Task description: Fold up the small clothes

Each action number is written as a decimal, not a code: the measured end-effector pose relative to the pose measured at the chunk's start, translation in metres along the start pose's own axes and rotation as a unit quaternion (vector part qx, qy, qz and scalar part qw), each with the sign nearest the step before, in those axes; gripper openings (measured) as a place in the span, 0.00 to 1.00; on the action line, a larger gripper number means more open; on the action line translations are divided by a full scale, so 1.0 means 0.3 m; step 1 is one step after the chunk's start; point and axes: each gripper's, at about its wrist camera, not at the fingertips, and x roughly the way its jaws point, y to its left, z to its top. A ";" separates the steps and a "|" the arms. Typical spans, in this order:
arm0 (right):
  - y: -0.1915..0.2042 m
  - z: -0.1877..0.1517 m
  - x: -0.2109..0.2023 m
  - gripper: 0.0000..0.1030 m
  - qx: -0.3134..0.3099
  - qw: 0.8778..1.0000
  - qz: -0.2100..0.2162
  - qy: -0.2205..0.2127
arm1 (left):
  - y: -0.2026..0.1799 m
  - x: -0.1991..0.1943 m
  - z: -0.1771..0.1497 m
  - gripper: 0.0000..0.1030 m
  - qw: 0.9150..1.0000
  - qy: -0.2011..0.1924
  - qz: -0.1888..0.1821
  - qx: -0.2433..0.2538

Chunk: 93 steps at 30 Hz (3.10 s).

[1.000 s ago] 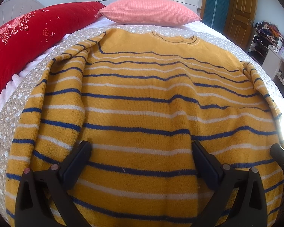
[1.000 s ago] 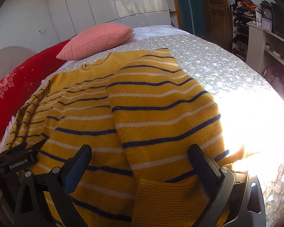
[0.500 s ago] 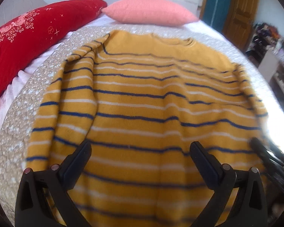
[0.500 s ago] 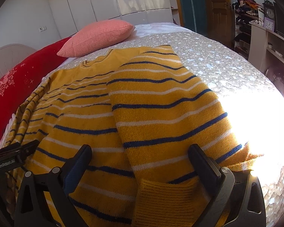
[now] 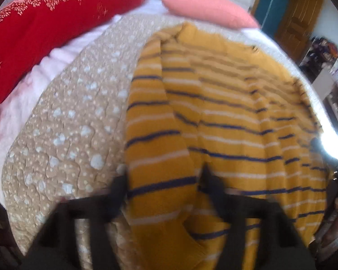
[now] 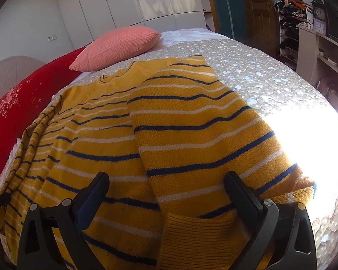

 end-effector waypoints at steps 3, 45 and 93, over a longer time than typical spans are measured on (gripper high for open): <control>0.004 0.001 0.001 1.00 -0.002 1.000 -0.003 0.002 | 0.034 -0.016 0.006 0.27 1.000 -0.009 -0.003 -0.020; -0.213 -0.089 -0.214 0.76 0.095 0.994 0.057 -0.010 | -0.072 -0.420 -0.171 0.82 0.993 -0.113 0.016 -0.013; 0.066 -0.346 -0.342 0.09 0.084 0.970 0.217 0.071 | -0.019 -0.277 -0.250 0.09 0.996 -0.021 -0.074 -0.043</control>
